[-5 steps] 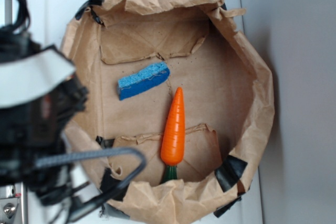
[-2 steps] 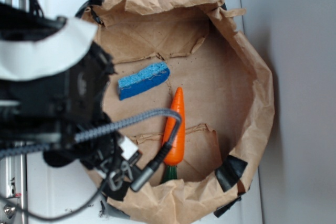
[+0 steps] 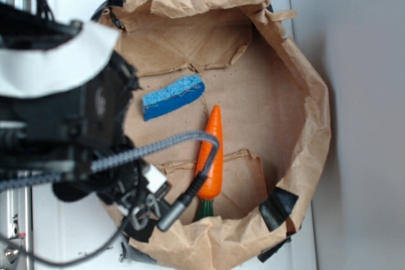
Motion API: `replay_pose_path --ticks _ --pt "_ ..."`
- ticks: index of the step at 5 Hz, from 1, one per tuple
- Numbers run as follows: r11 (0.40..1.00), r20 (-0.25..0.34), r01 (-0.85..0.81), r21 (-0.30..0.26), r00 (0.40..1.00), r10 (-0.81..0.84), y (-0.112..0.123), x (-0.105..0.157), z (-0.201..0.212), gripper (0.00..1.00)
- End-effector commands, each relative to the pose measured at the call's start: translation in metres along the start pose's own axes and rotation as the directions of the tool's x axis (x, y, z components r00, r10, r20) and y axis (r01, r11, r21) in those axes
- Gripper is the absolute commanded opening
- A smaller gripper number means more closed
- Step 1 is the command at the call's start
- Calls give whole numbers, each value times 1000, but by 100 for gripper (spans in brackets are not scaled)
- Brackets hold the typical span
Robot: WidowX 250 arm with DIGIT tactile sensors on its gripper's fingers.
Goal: Grab the carrot.
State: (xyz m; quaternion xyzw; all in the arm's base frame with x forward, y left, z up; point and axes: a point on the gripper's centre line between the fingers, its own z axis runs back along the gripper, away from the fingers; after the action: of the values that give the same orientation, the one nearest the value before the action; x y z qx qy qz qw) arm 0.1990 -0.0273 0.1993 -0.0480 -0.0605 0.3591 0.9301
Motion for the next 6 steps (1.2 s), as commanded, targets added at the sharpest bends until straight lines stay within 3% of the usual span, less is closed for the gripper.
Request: replay_pose_path --ticks 1,3,4,5,6 --pt "995 97 -94 43 991 89 -5 14 -54 100" --pt "978 105 -197 69 976 189 -18 21 -105 100" --pt "972 99 -232 44 969 227 -34 25 -114 100" --pt "964 36 -267 -7 963 267 -47 24 -123 100" --pt "964 42 -266 23 963 264 -50 9 -149 100"
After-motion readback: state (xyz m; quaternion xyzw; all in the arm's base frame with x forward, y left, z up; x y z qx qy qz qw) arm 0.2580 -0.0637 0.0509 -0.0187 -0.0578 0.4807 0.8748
